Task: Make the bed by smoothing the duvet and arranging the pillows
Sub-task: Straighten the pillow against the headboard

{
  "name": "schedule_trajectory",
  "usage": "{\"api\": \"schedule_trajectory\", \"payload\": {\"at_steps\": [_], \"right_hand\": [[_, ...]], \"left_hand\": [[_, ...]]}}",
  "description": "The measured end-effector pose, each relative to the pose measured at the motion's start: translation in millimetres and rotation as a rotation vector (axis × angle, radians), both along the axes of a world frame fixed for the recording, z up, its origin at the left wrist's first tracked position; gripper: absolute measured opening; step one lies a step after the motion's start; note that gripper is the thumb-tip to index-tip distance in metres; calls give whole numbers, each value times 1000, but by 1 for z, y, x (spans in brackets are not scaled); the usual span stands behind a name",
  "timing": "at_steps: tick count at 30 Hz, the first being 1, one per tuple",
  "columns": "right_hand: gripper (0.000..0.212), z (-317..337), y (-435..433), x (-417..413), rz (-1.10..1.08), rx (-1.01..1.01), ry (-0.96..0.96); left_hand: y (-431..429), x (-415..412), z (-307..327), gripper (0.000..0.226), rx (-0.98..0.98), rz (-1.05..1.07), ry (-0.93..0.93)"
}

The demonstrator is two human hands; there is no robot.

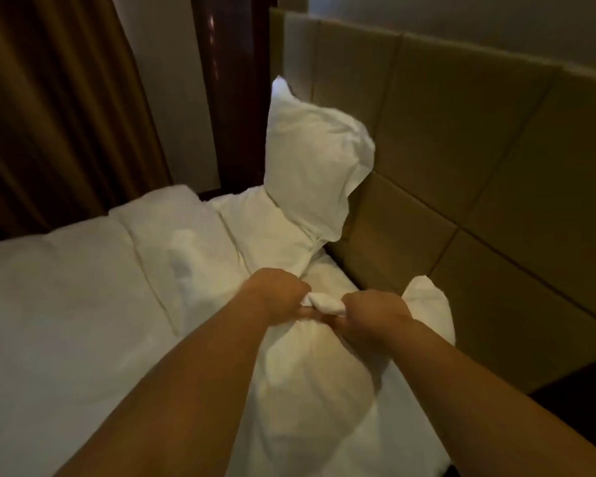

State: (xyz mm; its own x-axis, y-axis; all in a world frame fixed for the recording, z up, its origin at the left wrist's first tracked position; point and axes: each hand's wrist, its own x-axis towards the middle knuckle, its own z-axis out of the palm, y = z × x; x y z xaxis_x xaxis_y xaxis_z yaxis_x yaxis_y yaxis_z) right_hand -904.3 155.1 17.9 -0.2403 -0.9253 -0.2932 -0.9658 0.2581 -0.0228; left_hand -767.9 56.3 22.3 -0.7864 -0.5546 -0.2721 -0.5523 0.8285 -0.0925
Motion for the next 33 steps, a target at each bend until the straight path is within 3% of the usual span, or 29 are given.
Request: {"api": "schedule_trajectory", "payload": {"at_steps": [8, 15, 25, 29, 33], "right_hand": [[42, 213, 145, -26, -230, -485, 212], [32, 314, 179, 0, -353, -796, 298], [32, 299, 98, 13, -394, -846, 313], [33, 265, 44, -9, -463, -767, 263], [31, 207, -1, -45, -602, -649, 150]], "left_hand": [[115, -58, 216, 44, -583, -234, 311], [143, -47, 336, 40, -769, -235, 491], [77, -44, 326, 30, -894, -262, 484], [30, -73, 288, 23, -802, -361, 570], [-17, -119, 226, 28, -610, -304, 442]]}}
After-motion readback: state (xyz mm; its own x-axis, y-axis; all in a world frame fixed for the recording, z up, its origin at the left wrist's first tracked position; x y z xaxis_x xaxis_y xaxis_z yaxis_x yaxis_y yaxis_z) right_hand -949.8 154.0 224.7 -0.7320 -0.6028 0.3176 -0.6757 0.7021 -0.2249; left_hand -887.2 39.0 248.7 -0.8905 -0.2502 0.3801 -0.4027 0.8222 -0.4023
